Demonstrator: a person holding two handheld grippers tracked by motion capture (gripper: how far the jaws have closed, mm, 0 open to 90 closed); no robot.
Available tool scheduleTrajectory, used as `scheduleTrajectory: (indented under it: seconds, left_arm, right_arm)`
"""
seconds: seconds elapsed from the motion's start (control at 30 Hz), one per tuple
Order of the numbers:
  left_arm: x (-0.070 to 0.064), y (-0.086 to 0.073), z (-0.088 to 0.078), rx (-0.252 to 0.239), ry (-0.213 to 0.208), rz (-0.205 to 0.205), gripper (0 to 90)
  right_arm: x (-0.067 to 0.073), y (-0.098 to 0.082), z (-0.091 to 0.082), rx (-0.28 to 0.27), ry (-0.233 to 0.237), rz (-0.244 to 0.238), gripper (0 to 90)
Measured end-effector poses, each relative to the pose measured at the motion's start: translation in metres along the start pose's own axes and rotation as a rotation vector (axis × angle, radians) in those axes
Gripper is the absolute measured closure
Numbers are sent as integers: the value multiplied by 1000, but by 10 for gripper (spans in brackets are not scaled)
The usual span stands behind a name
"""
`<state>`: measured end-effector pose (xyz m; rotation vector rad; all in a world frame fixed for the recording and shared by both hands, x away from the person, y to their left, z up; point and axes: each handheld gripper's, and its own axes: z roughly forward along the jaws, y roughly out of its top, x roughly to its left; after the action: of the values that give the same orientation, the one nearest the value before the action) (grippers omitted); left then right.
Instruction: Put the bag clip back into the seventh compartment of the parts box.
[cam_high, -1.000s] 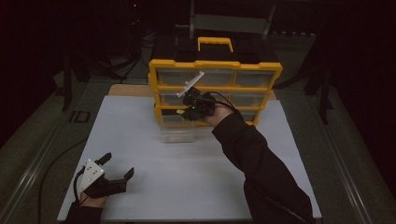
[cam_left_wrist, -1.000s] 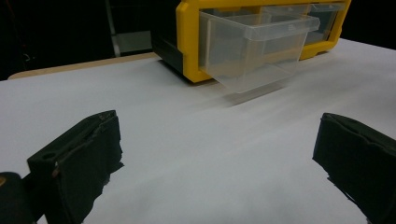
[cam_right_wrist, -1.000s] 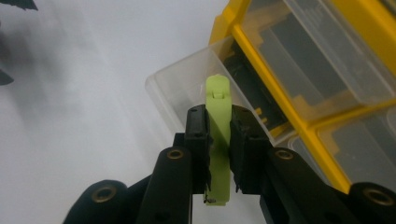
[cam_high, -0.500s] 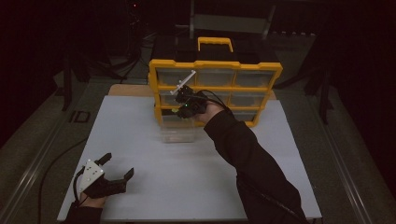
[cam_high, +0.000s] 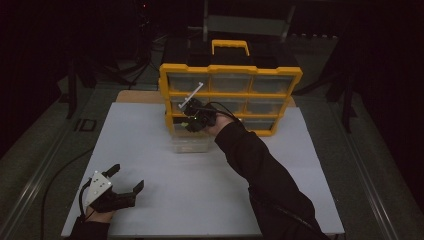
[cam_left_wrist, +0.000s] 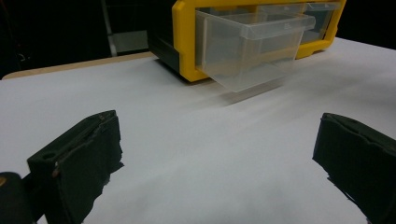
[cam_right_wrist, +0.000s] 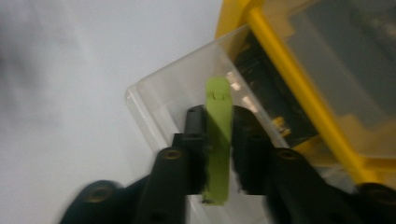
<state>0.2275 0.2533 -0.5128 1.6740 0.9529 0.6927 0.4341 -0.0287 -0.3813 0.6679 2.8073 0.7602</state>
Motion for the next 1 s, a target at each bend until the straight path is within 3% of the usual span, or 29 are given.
scheduleTrajectory:
  seconds: [0.03,0.07,0.17,0.23,0.27,0.3,0.33,0.6,0.9,1.0]
  left_arm:
    - [0,0,0,0,0,0,10]
    - [1,0,0,-2,1,-1,10]
    - [1,0,0,-2,2,-2,10]
    - [1,0,0,-2,2,-2,10]
    - [1,0,0,-1,2,1,10]
    - [1,0,0,-2,3,1,10]
    - [1,0,0,-2,3,1,10]
    - [1,0,0,-1,6,1,10]
    - [0,0,-1,-1,6,-1,10]
    - [0,0,-1,-1,7,-1,10]
  right_arm:
    - [1,0,1,3,8,9,687]
    - [2,0,3,10,18,41,440]
    - [2,0,2,18,19,83,309]
    - [2,0,1,10,16,92,309]
    - [2,0,1,10,16,92,255]
    - [0,0,-3,-2,43,122,127]
    - [-1,-1,-5,-5,60,123,101]
    - [-3,-8,-16,-40,63,141,98]
    - [-1,-24,-29,-81,52,118,100]
    - [-2,-31,-32,-95,53,132,99]
